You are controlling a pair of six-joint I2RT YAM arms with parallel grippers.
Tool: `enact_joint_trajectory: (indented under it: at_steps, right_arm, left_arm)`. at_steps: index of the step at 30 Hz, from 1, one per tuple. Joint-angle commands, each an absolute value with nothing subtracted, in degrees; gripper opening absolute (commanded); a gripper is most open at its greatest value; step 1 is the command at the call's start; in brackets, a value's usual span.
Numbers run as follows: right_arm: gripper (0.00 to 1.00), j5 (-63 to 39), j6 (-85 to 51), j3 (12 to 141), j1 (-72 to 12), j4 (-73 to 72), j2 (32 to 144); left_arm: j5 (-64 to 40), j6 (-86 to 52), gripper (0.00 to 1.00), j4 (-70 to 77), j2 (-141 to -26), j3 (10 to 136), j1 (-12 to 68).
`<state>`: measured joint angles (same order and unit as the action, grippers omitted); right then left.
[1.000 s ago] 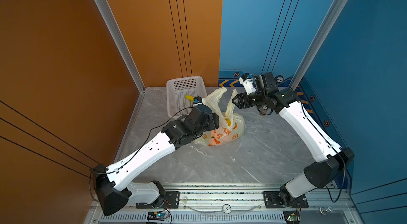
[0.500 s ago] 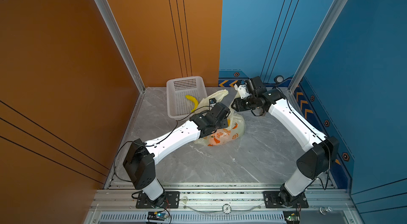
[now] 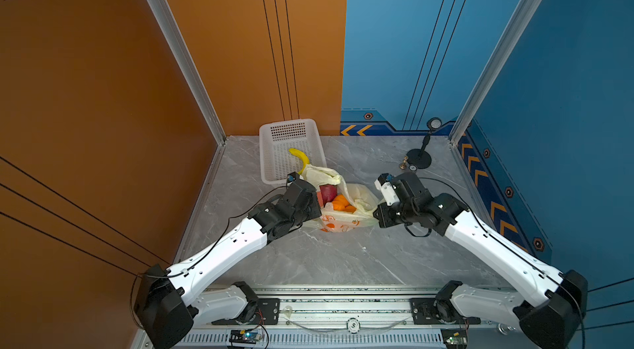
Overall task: Untie the knot of the plastic bag and take out the fruit
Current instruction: Open the plastic bag at the center of the table.
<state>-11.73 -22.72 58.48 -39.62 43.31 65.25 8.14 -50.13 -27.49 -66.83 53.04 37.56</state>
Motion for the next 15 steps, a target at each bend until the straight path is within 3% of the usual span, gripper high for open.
enact_joint_trajectory:
  at_steps: [1, 3, 6, 8, 15]
  right_arm:
    - [0.19, -9.3, -27.1, 57.1, -42.4, 51.1, 64.2]
    - [0.41, -6.4, -25.9, 62.1, -42.1, 53.8, 64.0]
    - [0.62, -3.4, -22.2, 70.6, -40.6, 55.9, 65.0]
    - [0.68, -3.7, -18.3, 76.1, -37.6, 56.0, 67.2]
    - [0.71, -10.5, -9.4, 91.4, -33.7, 53.5, 80.0]
  left_arm:
    - [9.2, -43.6, 0.00, -30.5, -66.1, 51.4, 32.6]
    - [8.2, -41.6, 0.00, -30.2, -66.3, 51.8, 31.9]
    - [6.6, -41.2, 0.00, -29.5, -66.5, 51.6, 31.6]
    - [6.0, -42.0, 0.00, -28.9, -66.6, 51.1, 31.6]
    - [5.2, -43.2, 0.00, -27.7, -66.1, 50.3, 31.6]
